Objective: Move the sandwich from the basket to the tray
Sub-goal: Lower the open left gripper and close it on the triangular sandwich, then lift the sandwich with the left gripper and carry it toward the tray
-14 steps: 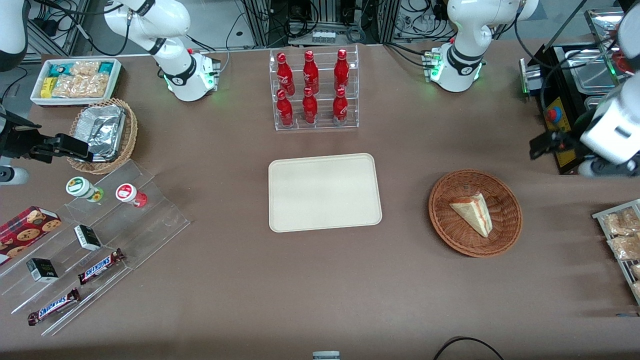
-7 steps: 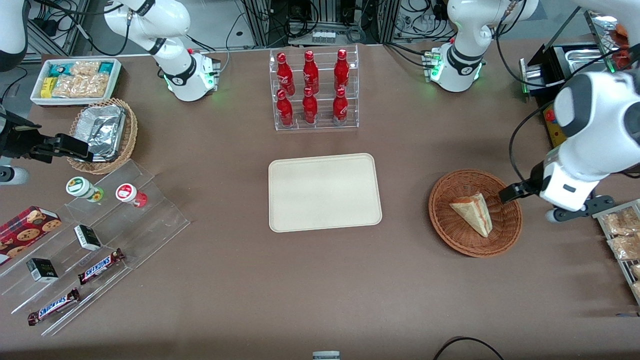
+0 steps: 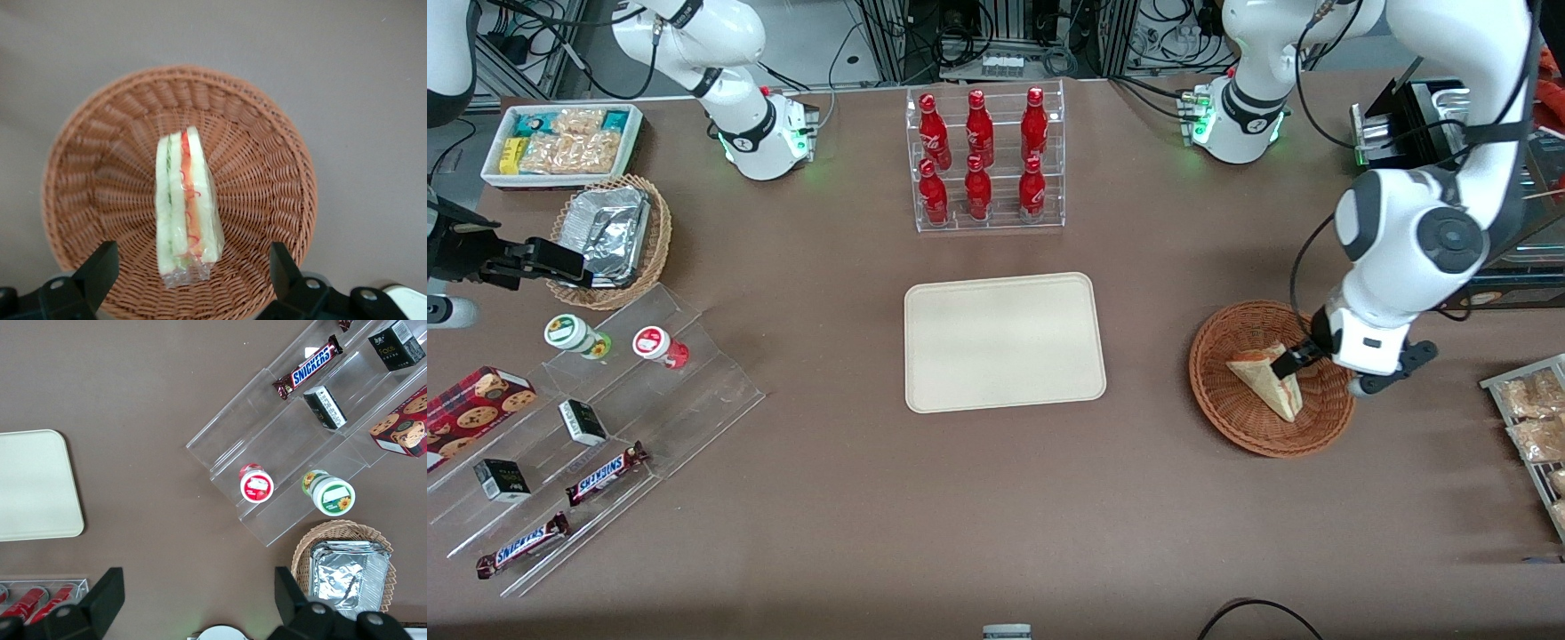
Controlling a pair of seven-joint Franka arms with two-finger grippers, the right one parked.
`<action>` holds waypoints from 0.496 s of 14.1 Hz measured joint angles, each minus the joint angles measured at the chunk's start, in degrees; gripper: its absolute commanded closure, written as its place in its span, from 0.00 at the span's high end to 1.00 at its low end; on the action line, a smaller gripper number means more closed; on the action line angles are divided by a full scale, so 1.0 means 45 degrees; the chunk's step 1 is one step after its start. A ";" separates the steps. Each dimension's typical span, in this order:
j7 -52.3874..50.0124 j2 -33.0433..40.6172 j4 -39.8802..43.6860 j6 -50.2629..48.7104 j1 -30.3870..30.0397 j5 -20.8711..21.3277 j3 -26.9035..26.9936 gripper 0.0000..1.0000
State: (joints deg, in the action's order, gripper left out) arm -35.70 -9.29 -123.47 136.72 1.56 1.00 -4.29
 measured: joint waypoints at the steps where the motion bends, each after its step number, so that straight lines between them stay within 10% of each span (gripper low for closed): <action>1: -0.0144 -0.0128 -0.0282 0.0330 0.0018 0.0000 -0.0001 1.00; 7: -0.0253 -0.0744 -0.0516 0.0532 0.0015 0.0000 0.0018 1.00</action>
State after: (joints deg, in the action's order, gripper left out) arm -36.84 -12.63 -125.79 139.11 1.63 1.00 -4.21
